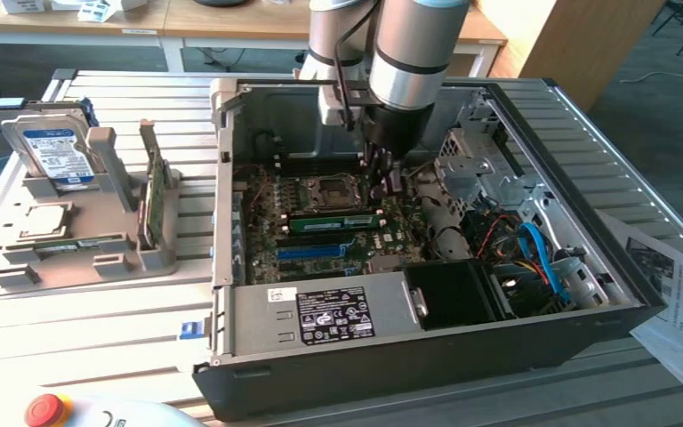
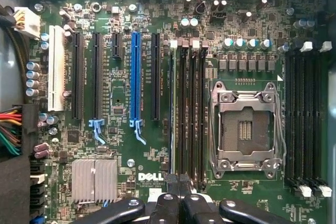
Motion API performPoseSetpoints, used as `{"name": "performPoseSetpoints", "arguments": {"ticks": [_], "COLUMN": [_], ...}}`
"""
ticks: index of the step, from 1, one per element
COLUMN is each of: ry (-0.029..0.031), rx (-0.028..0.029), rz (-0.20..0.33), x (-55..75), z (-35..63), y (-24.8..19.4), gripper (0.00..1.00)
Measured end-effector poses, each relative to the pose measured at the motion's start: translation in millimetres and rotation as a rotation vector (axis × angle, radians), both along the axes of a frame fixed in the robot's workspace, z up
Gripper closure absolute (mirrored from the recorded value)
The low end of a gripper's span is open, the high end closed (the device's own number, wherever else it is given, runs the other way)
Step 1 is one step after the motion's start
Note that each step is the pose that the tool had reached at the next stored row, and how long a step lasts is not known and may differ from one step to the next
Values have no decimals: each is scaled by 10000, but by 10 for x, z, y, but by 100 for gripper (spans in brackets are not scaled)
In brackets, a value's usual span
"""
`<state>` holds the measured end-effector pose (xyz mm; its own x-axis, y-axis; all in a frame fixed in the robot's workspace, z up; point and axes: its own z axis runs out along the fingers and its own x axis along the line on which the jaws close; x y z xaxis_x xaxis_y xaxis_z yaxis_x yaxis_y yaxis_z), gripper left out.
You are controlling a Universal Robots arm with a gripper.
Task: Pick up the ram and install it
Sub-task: 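Press down the ram until it locks into place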
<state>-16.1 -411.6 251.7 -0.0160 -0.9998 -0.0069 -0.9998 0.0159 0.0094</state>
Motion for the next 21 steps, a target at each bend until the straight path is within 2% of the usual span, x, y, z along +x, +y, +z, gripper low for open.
{"name": "performPoseSetpoints", "arguments": {"ticks": [10, 21], "ry": [0, 0], "rx": [0, 0], "rz": [0, -1], "x": [0, 49], "z": [-108, -109], "y": [0, -1], "gripper": [90, 90]}}
